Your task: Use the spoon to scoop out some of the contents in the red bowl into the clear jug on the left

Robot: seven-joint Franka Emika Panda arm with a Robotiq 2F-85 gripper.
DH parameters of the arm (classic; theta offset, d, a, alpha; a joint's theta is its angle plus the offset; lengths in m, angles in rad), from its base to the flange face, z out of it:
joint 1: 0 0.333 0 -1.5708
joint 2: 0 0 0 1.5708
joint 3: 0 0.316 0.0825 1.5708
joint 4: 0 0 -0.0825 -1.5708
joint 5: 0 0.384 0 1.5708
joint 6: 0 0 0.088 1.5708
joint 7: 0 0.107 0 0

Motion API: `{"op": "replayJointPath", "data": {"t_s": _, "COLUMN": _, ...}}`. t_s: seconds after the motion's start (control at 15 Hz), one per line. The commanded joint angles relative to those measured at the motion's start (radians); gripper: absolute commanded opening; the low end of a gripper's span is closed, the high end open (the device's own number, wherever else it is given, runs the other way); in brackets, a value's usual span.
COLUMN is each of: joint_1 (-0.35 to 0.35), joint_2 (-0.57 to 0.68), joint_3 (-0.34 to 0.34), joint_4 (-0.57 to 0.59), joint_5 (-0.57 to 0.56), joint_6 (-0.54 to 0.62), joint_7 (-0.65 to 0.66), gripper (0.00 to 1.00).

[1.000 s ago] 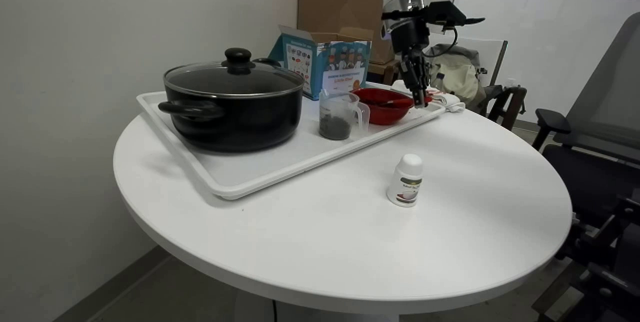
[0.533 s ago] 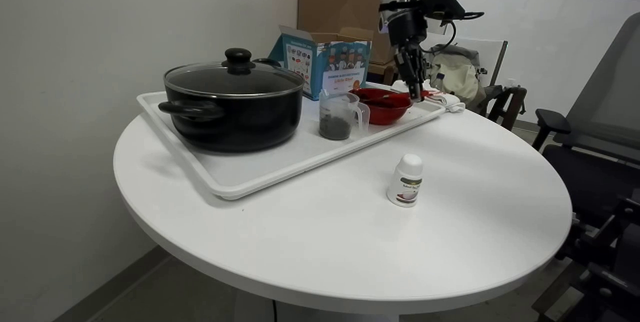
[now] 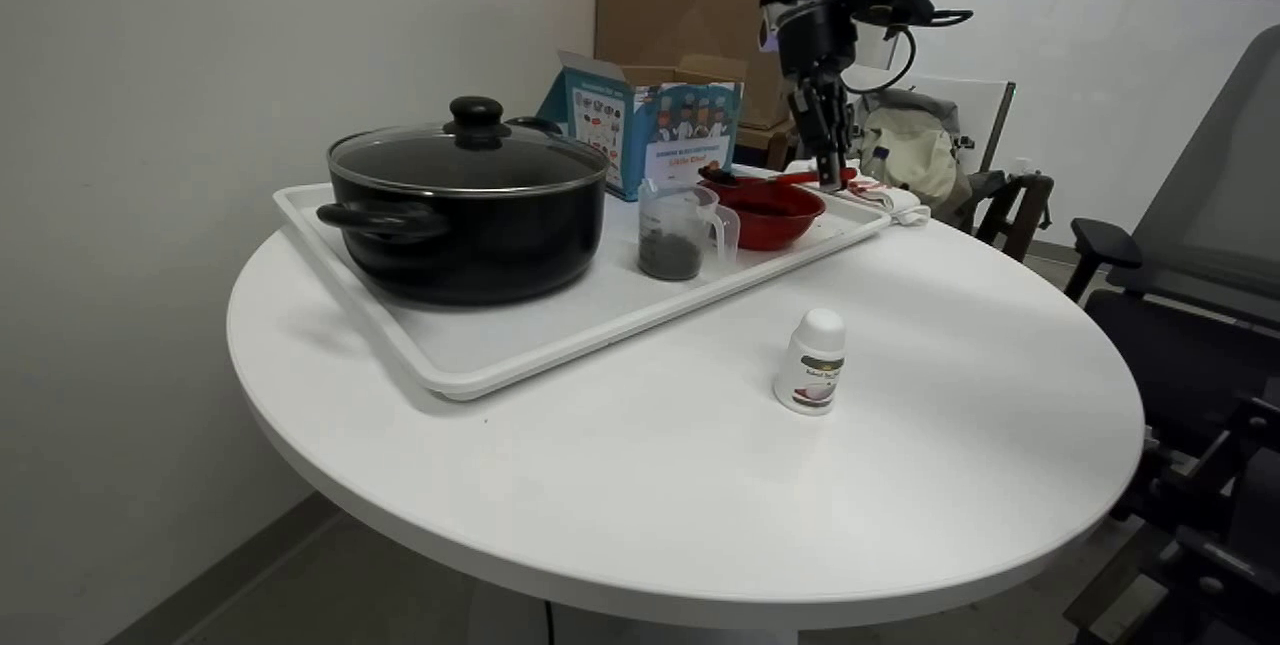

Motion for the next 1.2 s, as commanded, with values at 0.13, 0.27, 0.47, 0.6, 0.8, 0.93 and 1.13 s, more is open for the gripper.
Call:
{"op": "replayJointPath", "data": {"t_s": 0.13, "joint_1": 0.012, "joint_2": -0.060, "joint_3": -0.004, "joint_4": -0.047, "joint_5": 0.027, "joint_6": -0.010, "joint_7": 0.005, "gripper": 0.10}}
{"op": "replayJointPath", "data": {"t_s": 0.27, "joint_1": 0.017, "joint_2": -0.080, "joint_3": -0.004, "joint_4": -0.066, "joint_5": 0.026, "joint_6": -0.007, "joint_7": 0.007, "gripper": 0.10}}
{"op": "replayJointPath", "data": {"t_s": 0.47, "joint_1": 0.028, "joint_2": -0.112, "joint_3": -0.002, "joint_4": -0.098, "joint_5": 0.023, "joint_6": -0.001, "joint_7": 0.010, "gripper": 0.10}}
{"op": "replayJointPath", "data": {"t_s": 0.6, "joint_1": 0.039, "joint_2": -0.132, "joint_3": -0.001, "joint_4": -0.122, "joint_5": 0.020, "joint_6": 0.003, "joint_7": 0.013, "gripper": 0.10}}
{"op": "replayJointPath", "data": {"t_s": 0.8, "joint_1": 0.056, "joint_2": -0.161, "joint_3": 0.000, "joint_4": -0.158, "joint_5": 0.014, "joint_6": 0.008, "joint_7": 0.016, "gripper": 0.10}}
{"op": "replayJointPath", "data": {"t_s": 0.93, "joint_1": 0.069, "joint_2": -0.174, "joint_3": 0.001, "joint_4": -0.175, "joint_5": 0.010, "joint_6": 0.010, "joint_7": 0.020, "gripper": 0.10}}
{"op": "replayJointPath", "data": {"t_s": 1.13, "joint_1": 0.089, "joint_2": -0.191, "joint_3": 0.002, "joint_4": -0.198, "joint_5": 0.004, "joint_6": 0.014, "joint_7": 0.026, "gripper": 0.10}}
